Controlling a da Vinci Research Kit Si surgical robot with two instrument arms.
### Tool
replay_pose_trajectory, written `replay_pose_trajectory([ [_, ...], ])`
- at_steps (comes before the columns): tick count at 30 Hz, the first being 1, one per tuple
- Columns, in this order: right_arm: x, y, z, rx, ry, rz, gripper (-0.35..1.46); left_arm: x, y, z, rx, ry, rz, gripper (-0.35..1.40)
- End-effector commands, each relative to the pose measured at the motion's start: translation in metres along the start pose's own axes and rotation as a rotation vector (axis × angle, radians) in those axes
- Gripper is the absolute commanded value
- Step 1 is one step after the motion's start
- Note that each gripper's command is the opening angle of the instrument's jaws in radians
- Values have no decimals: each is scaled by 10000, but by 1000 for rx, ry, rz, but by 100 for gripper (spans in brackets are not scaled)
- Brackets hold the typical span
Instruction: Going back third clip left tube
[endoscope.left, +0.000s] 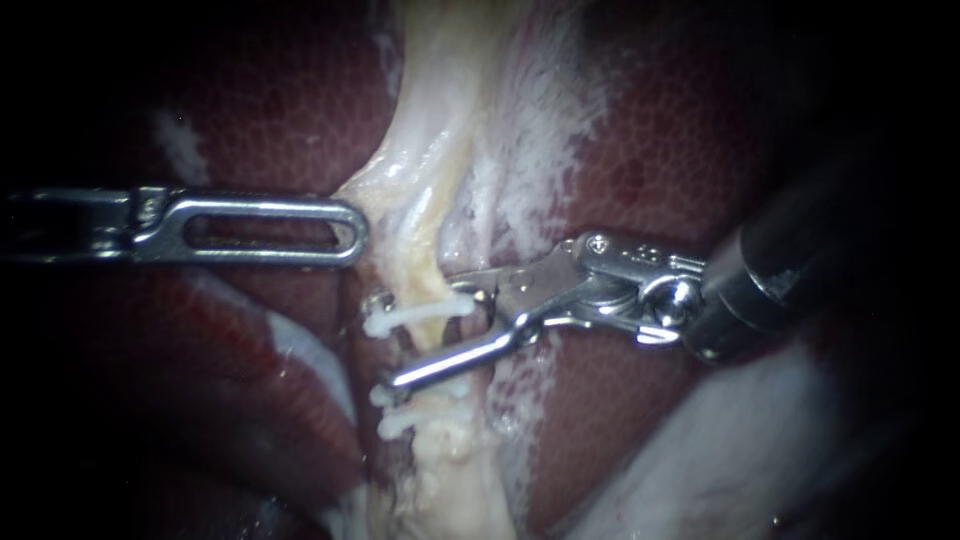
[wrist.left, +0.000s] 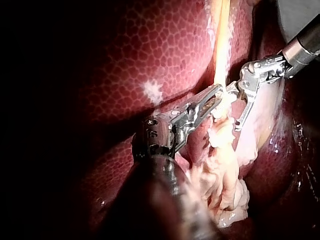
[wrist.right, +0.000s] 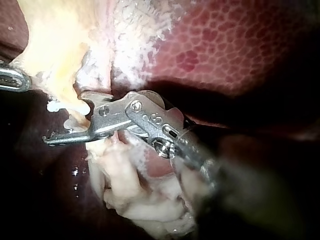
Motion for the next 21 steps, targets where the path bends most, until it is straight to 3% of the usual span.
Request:
replay_pose_trajectory([
  [1,0,2,-2,-18,0,-18,59,0,-1,0,0,0,0,-35],
  [10,-5,11,-19,-33,-7,-85,60,0,-2,0,-1,0,0,-35],
  [21,-9,7,-30,-30,-9,-92,60,0,-2,-1,0,0,0,-35],
])
